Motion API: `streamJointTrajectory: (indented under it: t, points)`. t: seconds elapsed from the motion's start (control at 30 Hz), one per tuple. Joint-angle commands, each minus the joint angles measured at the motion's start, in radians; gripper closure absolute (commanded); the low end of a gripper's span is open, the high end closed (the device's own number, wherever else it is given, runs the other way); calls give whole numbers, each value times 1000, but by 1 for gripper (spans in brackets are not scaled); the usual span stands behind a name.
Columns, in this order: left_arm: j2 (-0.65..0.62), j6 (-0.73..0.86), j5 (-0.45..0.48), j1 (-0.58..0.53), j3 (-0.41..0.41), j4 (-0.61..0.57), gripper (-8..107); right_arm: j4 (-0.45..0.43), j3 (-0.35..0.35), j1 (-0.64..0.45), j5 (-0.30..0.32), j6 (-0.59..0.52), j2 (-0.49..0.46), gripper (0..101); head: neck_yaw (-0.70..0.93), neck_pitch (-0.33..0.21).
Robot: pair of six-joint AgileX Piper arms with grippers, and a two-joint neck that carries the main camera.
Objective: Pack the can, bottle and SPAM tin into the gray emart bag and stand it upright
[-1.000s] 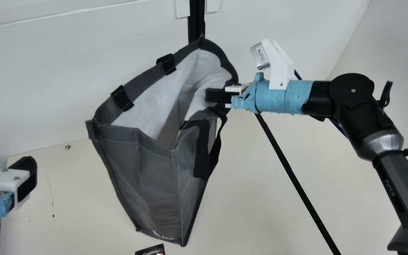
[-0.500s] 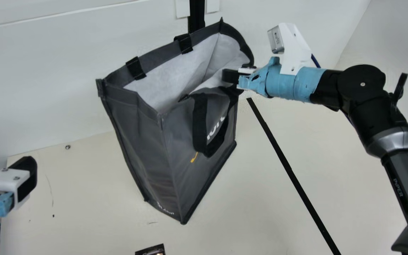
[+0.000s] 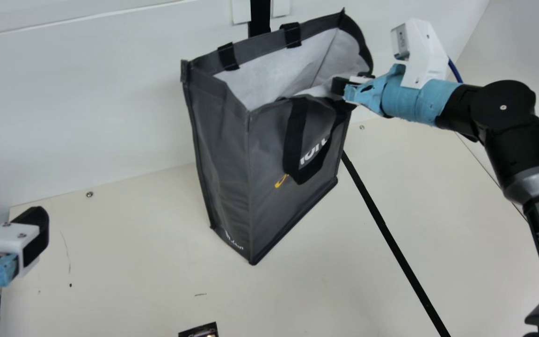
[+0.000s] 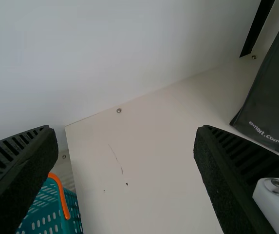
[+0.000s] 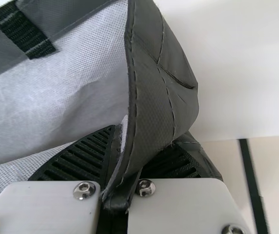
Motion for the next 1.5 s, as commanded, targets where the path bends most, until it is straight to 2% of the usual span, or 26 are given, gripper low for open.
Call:
streamJointTrajectory:
  t: [0.0, 0.4, 0.9, 1.47]
  points:
    - [0, 0, 0, 0, 0, 0, 9, -15, -2, -24, -11, 1, 3, 101, -2, -23]
    - [0, 0, 0, 0, 0, 0, 9, -93, -29, -143, -53, 13, 15, 101, -2, -23]
    - [0, 0, 0, 0, 0, 0, 9, -216, -108, -265, -108, 34, 59, 101, -2, -23]
    - [0, 0, 0, 0, 0, 0, 9, -335, -198, -399, -123, 95, 131, 101, -2, -23]
